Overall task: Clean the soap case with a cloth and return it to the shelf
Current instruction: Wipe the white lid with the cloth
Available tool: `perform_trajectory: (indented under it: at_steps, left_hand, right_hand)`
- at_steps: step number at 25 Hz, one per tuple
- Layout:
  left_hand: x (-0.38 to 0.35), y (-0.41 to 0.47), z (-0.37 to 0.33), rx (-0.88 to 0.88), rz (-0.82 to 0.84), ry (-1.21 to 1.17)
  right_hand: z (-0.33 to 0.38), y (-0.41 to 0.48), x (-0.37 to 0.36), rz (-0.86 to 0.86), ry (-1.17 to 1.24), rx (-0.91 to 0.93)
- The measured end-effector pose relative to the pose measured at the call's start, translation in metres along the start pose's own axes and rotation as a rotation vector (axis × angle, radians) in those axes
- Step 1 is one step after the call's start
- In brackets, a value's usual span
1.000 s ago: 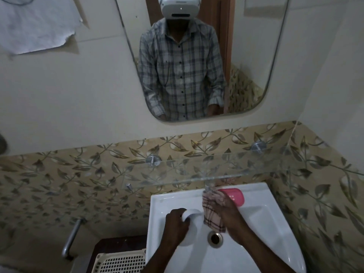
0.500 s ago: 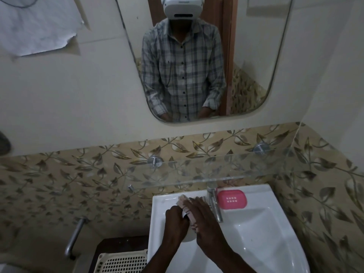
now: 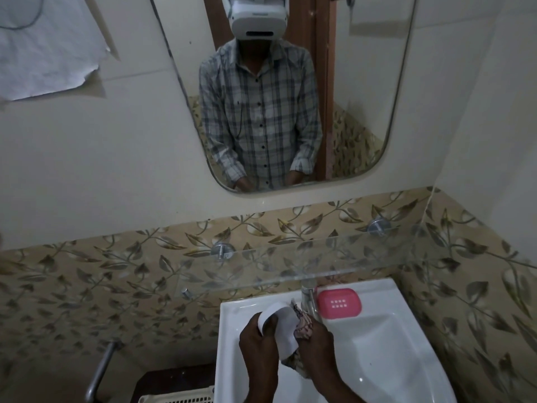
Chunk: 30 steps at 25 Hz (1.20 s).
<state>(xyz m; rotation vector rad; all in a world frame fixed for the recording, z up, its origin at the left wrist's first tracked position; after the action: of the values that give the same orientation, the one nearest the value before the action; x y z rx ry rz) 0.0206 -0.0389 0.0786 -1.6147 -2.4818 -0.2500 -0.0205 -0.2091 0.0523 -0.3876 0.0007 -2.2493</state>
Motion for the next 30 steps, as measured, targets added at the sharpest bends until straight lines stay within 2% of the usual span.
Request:
perform_trajectory:
  at_steps: [3,7,8,10,12,15,18,22,25,29,30]
  left_hand:
    - [0.002,0.002,-0.007,-0.085,0.059,0.116]
    - [-0.034,0.005,-0.021,-0.445,0.329,0.857]
    - [-0.039,0.006,-0.022,-0.461,0.351,0.910]
    - [-0.040,0.007,-0.018,-0.416,0.340,0.888]
    - [-0.036,0.006,-0.013,-0.363,0.265,0.787]
    - [-0.017,0.001,-0.008,-0.225,0.075,0.527]
    - [-0.004,-0.008,-0.005,-0.070,-0.112,0.348]
    - [0.005,-0.017,0.017,0.173,-0.189,0.164]
    - [-0.007,-0.014,0.024,0.253,-0.094,0.156]
    - [-0.002,0.021,-0.006,-0.056,-0.039,0.167]
    - [-0.004,0.029,-0.011,-0.087,-0.011,0.180]
  right_hand:
    - [0.022,0.010,0.005,-0.014,-0.215,0.274]
    - [0.054,0.011,-0.009,0.079,-0.401,0.599]
    - [0.056,0.009,-0.012,0.083,-0.409,0.619]
    - [0.055,0.011,-0.011,0.045,-0.382,0.569]
    - [0.048,0.021,-0.011,0.008,-0.340,0.444]
    - [0.034,0.028,-0.006,-0.059,-0.255,0.254]
    - [0.018,0.026,0.005,-0.199,-0.131,0.025]
    - [-0.005,0.002,-0.009,-0.148,-0.209,-0.135]
    - [-0.006,-0.007,-0.015,-0.071,-0.253,-0.102]
    - [0.030,0.009,-0.024,0.115,-0.441,0.255]
    - [0.030,0.012,-0.026,0.148,-0.501,0.289]
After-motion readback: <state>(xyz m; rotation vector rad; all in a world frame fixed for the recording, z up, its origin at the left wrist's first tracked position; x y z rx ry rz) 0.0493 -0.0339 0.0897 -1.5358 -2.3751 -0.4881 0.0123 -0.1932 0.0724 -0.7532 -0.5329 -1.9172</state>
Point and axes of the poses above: each hand's wrist, its own y-axis towards the middle knuckle, its own x-axis out of the back of the hand, z = x × y, the point moved 10 cm from there along y, towards the middle knuckle, and after that the axes turned 12 degrees about -z, right-handed, at the moved point
